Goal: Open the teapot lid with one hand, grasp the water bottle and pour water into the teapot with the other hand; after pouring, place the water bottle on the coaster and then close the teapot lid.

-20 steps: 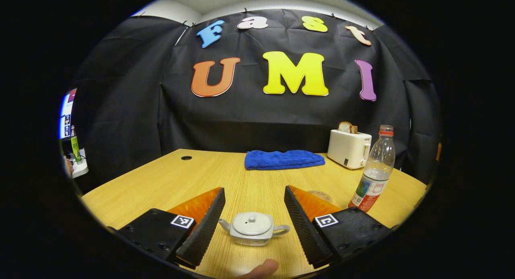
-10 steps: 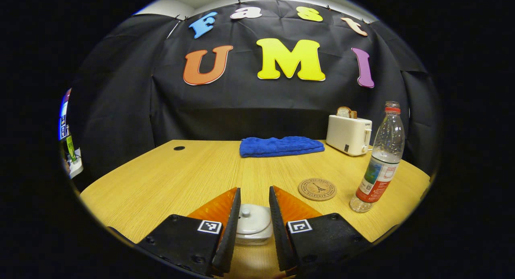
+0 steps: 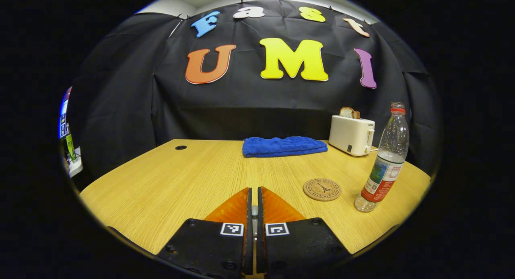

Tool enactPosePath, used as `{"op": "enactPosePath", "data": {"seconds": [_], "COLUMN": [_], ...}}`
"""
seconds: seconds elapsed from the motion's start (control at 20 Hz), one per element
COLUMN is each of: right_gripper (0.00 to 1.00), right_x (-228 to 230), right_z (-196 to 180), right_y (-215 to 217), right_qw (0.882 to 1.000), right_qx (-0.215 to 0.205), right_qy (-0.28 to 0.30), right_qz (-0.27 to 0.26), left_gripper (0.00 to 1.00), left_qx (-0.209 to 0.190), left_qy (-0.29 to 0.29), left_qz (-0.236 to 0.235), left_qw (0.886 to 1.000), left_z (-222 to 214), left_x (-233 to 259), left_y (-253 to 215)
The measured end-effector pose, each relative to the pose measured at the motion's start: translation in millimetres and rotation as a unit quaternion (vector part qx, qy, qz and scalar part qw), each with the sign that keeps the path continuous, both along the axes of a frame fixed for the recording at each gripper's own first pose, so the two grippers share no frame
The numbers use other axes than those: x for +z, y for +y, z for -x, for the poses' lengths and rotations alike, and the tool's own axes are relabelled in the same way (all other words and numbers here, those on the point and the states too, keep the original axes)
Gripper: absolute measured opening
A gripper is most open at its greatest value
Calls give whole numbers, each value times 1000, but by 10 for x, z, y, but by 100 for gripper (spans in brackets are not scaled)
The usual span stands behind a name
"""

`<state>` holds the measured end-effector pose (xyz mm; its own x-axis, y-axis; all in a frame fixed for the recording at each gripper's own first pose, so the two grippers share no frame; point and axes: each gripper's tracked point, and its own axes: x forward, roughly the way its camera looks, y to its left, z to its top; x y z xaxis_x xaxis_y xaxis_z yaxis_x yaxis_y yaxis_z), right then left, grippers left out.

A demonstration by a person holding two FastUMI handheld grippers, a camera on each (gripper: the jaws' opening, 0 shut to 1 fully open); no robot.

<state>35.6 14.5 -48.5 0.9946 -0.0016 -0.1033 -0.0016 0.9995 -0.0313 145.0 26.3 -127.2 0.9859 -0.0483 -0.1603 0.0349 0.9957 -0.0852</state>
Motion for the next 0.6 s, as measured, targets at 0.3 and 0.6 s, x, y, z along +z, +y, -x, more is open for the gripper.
{"op": "enactPosePath", "data": {"seconds": [0.3,0.6], "right_gripper": [95,98], "right_x": [-236,-428], "right_z": [-200,-508], "right_y": [315,638], "right_qw": [999,996], "right_qx": [36,65], "right_qy": [9,4], "right_qz": [-29,-62], "left_gripper": [4,4], "left_qx": [9,27], "left_qy": [-17,-21], "left_qz": [-10,-9], "left_qw": [1000,999], "left_z": [53,213], "left_x": [181,401], "left_y": [70,252]}}
